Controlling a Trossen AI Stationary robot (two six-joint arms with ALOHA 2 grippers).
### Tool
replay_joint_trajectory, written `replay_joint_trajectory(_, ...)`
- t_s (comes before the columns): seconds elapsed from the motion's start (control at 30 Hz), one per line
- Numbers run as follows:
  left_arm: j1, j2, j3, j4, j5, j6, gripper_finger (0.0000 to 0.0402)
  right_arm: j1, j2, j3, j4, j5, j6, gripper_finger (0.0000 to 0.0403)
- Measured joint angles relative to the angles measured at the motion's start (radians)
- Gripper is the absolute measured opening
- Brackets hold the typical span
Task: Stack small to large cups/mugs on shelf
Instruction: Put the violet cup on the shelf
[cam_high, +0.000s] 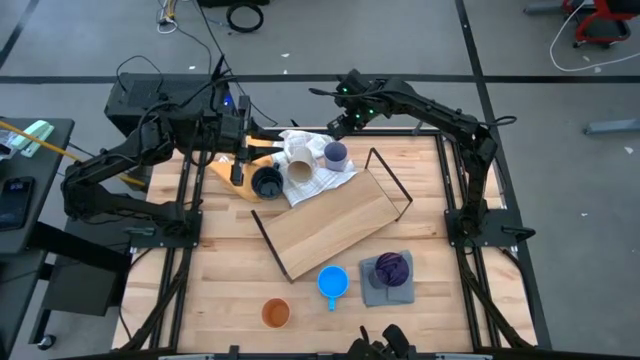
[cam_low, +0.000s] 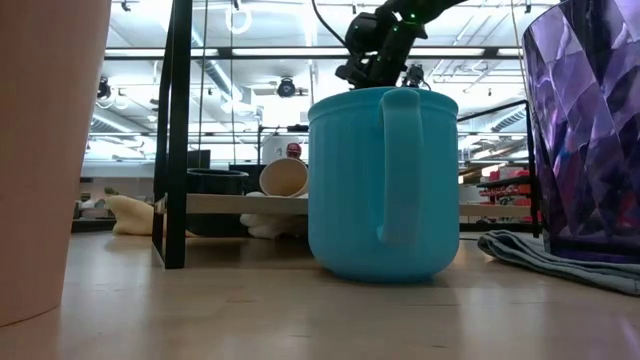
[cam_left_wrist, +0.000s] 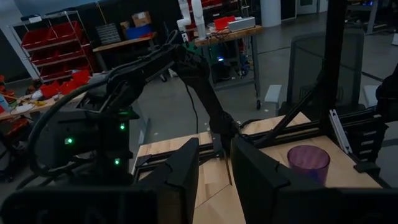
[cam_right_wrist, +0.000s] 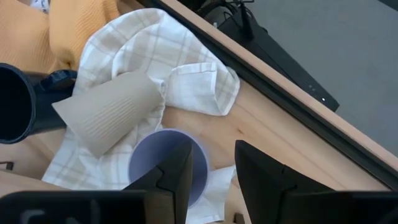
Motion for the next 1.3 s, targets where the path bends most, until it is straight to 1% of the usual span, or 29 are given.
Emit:
replay_joint_trajectory(0.6, 0.0, 0.0, 0.0, -0.004, 0.0, 0.0, 0.01, -0.006, 0.005, 0.0, -0.006, 0.01, 0.031, 0.0128)
replay_joint_trajectory(0.87, 0.0, 0.0, 0.0, -0.024, 0.0, -0.003, 0.0102, -0.004, 0.006, 0.0, -0.019, 0.009, 0.075, 0.0128)
replay_joint_trajectory(1.0, 0.0, 0.0, 0.0, -0.023, 0.0, -0.003, 0.0102, -0.003, 0.006, 0.0, -0.084, -0.012, 0.141, 0.0128)
replay_joint_trajectory(1.13, 0.0, 0.0, 0.0, -0.023, 0.0, -0.01, 0.0101, 0.003, 0.007, 0.0, -0.155, -0.017, 0.146, 0.0128)
replay_joint_trajectory(1.3, 0.0, 0.0, 0.0, -0.03, 0.0, -0.011, 0.0103, 0.014, 0.007, 0.0, -0.137, -0.061, 0.16, 0.0128)
